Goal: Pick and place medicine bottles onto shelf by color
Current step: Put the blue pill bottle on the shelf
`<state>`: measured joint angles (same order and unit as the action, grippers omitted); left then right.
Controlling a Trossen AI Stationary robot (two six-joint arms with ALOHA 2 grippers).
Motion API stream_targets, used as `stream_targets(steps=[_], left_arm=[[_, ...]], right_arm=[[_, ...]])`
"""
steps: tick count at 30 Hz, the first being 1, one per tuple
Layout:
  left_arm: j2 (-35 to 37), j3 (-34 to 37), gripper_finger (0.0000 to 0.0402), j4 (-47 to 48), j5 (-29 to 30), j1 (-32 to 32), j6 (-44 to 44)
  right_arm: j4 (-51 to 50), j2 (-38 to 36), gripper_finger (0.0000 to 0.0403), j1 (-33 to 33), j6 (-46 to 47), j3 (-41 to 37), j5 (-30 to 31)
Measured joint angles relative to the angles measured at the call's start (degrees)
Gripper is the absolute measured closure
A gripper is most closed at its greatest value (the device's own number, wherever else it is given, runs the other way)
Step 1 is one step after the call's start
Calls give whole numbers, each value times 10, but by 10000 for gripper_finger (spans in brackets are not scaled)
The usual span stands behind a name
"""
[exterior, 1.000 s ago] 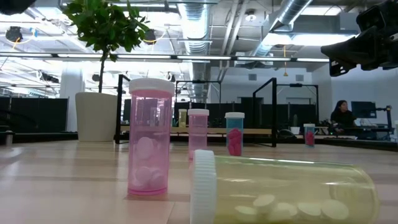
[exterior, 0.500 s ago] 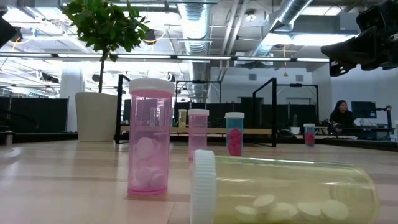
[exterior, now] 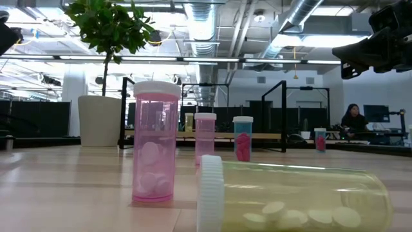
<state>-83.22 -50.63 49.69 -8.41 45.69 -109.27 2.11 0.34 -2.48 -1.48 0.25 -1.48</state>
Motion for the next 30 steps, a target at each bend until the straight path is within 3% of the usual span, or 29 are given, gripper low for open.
stream_targets(steps=[8,14,23,30], left_arm=[[0,-1,300,-8,-3,-4,-14],[0,-19,303,-9,-3,-41,1],[0,-83,301,-10,22,-167,118],[-13,-144,301,-12,36,-294,267]], right_arm=[[0,0,377,0,0,0,0],[0,0,377,0,0,0,0],[0,0,377,0,0,0,0],[0,0,377,0,0,0,0]])
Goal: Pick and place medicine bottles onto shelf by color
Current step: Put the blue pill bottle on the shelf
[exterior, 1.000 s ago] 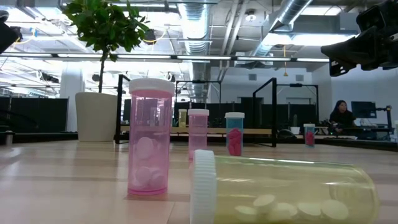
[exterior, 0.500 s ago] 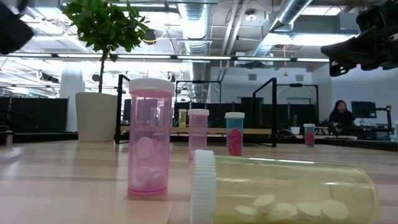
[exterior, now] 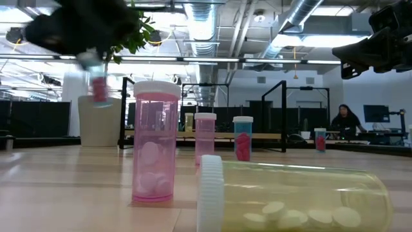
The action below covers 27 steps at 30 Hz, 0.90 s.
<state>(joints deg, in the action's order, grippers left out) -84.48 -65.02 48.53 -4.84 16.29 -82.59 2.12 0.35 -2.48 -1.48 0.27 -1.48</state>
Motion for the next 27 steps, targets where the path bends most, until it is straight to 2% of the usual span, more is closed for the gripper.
stream_targets(steps=[4,8,14,19,27], left_arm=[[-48,-57,301,15,-17,-59,89],[-122,-141,301,76,-39,-107,181],[-185,-255,301,176,-15,-176,367],[-188,-269,300,200,-7,-245,538],[-189,-269,300,242,13,-358,758]], right_arm=[[0,0,377,0,0,0,0],[0,0,377,0,0,0,0],[0,0,377,0,0,0,0],[0,0,377,0,0,0,0],[0,0,377,0,0,0,0]])
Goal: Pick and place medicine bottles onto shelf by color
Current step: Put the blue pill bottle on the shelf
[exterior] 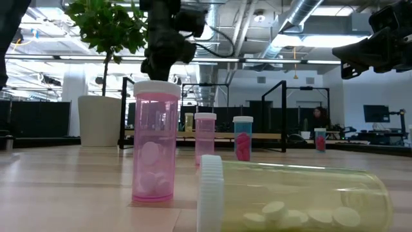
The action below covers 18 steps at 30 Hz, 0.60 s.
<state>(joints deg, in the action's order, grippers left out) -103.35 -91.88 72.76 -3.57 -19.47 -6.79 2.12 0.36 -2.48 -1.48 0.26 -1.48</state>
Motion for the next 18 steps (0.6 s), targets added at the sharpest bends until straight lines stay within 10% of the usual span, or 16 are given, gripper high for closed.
stream_targets(steps=[18], left_arm=[[-54,-24,300,38,97,-117,390]], right_arm=[[0,0,377,0,0,0,0]])
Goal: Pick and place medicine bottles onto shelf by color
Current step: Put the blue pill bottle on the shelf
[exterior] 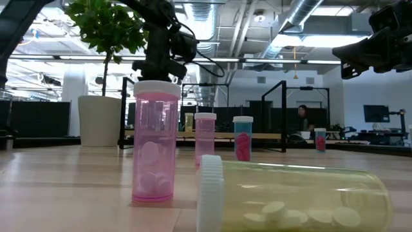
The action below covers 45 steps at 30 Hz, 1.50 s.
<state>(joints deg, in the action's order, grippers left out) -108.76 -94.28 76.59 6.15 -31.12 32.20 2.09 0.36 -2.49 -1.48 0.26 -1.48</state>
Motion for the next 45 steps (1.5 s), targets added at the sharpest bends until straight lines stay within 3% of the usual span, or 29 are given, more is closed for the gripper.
stream_targets(steps=[9,45], left_arm=[[-39,-50,300,9,20,-25,55],[-39,-48,300,9,5,-46,79]], right_arm=[[0,0,377,0,0,0,0],[0,0,377,0,0,0,0]])
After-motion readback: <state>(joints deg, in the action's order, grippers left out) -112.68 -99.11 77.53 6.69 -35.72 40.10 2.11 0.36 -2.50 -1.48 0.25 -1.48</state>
